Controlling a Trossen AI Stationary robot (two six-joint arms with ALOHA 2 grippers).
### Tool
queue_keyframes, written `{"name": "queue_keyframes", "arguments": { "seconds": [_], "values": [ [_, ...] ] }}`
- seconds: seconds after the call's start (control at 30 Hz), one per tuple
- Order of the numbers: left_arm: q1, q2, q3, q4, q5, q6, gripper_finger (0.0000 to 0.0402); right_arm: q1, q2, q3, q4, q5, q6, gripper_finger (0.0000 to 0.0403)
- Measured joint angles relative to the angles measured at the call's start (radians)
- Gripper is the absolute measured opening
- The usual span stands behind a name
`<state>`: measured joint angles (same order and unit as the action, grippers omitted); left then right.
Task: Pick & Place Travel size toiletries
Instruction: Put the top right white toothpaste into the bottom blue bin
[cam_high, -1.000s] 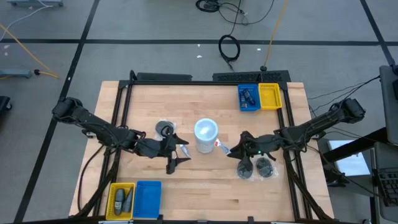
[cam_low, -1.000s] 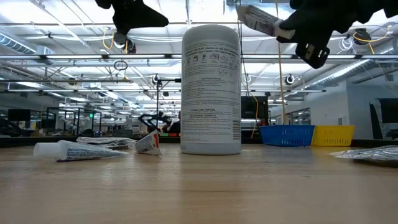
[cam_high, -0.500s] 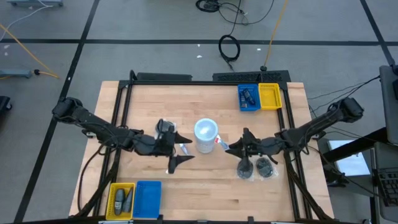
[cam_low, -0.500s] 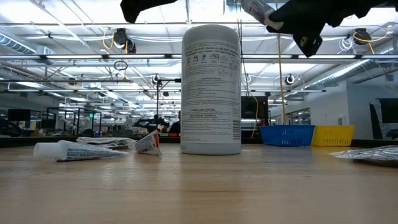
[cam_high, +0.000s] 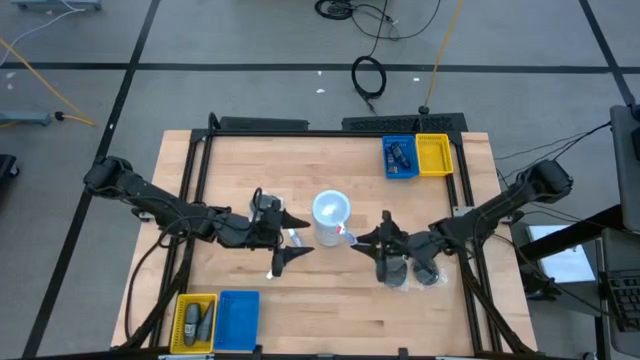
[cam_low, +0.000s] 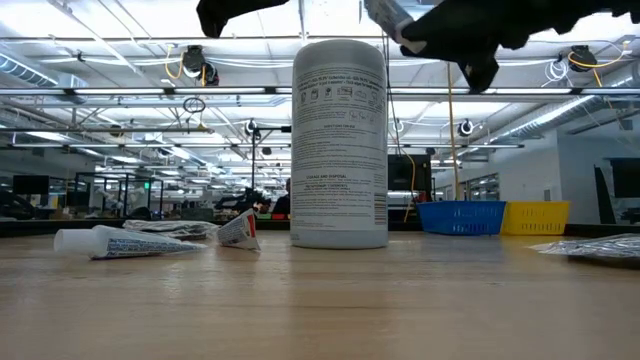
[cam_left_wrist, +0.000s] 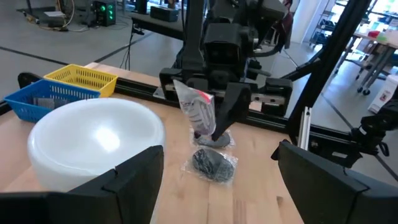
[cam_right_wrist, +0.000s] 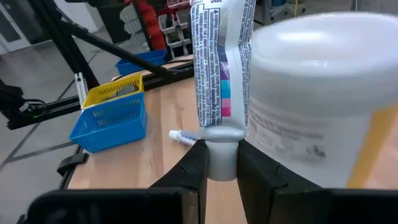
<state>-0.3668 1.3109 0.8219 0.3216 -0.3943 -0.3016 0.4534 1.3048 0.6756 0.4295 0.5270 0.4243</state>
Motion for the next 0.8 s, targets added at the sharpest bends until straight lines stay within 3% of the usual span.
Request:
{"name": "queue_keyframes", "arguments": {
  "seconds": [0.5,0.8],
  "values": [
    [0.000,0.000,0.000,0.068,0.000,-0.020,0.0310,0.000,0.216,0.328,-0.247,0.032,-0.155,0.0050],
    [0.000,0.000,0.000,0.079,0.000,-0.050,0.0310,0.007,0.218,0.354,-0.299,0.090,-0.181,0.0050]
  ]
}}
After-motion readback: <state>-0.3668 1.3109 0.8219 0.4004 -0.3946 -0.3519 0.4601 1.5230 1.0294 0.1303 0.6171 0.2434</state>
